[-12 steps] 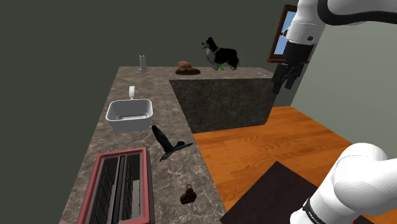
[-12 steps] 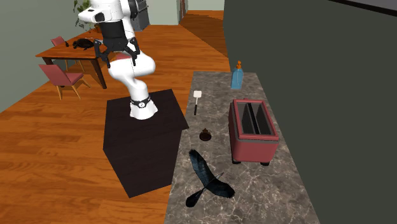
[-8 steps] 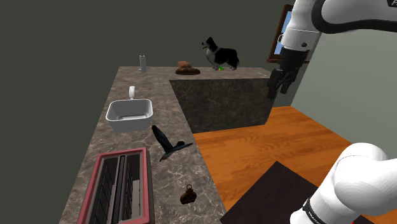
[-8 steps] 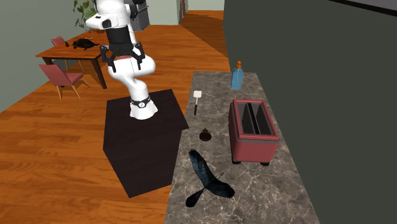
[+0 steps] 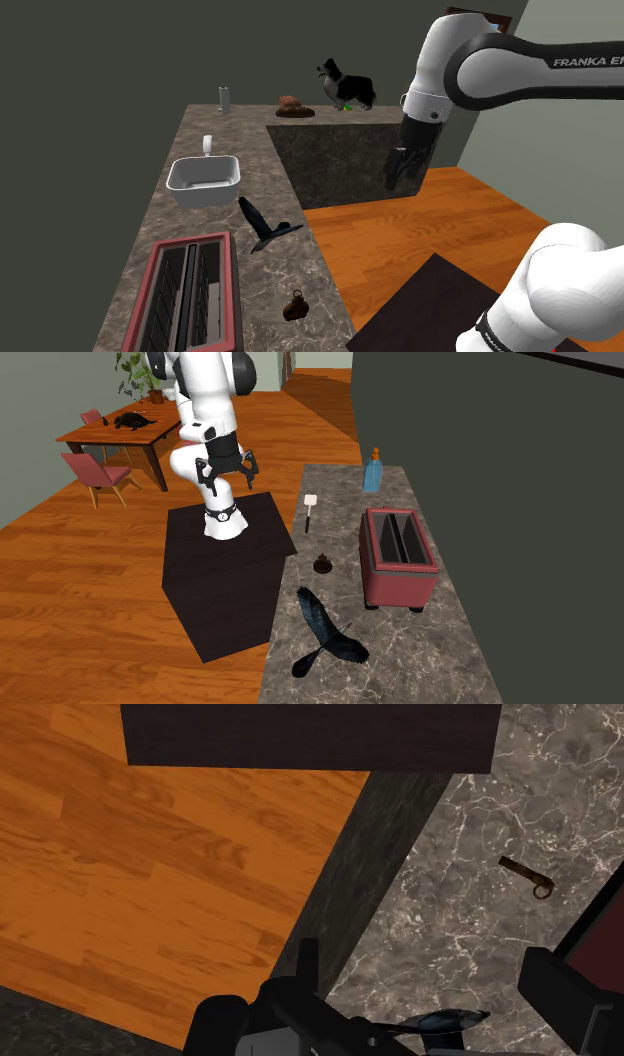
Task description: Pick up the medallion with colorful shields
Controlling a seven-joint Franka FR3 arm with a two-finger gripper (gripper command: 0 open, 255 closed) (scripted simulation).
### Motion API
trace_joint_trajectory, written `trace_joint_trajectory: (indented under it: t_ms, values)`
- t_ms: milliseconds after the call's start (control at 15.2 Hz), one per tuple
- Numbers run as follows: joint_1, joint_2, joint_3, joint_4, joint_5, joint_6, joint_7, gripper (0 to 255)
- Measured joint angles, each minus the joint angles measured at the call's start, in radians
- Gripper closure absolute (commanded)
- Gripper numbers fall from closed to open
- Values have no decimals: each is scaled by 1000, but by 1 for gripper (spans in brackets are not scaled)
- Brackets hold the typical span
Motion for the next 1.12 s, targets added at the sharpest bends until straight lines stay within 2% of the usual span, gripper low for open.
trace_joint_trajectory:
  t_ms: [594,1122]
  values:
    - [85,155,97,-116,110,286,60,0]
    - [155,398,188,-119,192,554,102,0]
